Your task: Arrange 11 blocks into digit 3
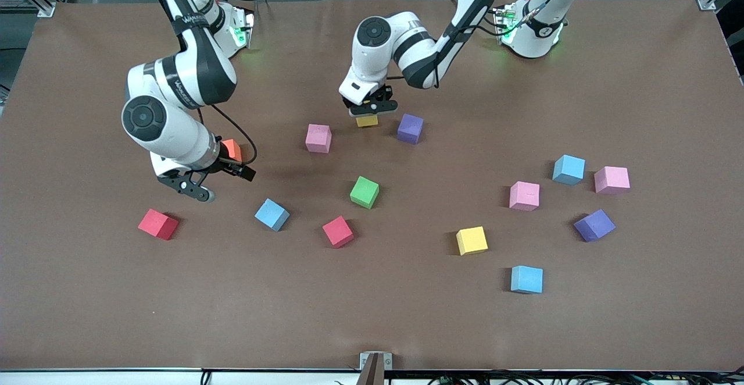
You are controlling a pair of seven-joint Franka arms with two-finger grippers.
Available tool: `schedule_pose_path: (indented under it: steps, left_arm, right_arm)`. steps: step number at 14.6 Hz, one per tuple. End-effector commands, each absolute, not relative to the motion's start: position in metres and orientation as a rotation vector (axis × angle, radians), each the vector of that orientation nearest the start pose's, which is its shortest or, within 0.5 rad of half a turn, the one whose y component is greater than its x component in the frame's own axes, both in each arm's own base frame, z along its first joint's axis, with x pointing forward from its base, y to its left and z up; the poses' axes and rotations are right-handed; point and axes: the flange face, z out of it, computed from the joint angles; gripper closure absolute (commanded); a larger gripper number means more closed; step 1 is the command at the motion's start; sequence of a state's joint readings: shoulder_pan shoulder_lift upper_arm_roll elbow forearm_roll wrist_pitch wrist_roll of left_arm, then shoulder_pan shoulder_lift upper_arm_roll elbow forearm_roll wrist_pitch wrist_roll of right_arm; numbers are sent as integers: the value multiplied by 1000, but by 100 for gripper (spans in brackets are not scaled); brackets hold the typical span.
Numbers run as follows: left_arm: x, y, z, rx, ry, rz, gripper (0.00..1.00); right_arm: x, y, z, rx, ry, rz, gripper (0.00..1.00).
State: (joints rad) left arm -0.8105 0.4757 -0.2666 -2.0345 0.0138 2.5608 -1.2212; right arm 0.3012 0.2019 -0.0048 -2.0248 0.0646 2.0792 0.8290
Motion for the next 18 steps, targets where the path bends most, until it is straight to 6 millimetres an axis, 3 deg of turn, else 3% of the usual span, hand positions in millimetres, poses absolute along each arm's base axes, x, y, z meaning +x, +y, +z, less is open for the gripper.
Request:
schedule_pose_path:
  steps: [1,4,6,7,10,15,16,18]
  left_arm:
    - [285,-524,219,-3243,-238,92,67]
    - [284,-520,216,-3238,-98,67,67]
    - [284,-517,213,-3235,-44,68,67]
    - [284,-515,211,-3234,-35,70,67]
    - [285,-517,212,-3252,12,55,65]
    - [287,-518,209,-3277,9,40,61]
    - [287,-518,206,-3276,11,44,58]
    - [287,-519,206,-3278,12,44,32]
  right_arm:
    - [504,165,351,-2888,1355,257,0]
    - [480,194,358,-2746,1710,265,0]
    - [470,207,348,-2638,1902,247,0]
    - [459,212,333,-2567,1980,234,0]
    - [428,239,303,-2366,2108,138,0]
    - [419,264,278,-2198,2197,86,0]
    - [413,277,269,-2192,2202,83,0]
    - [405,292,249,-2190,2209,79,0]
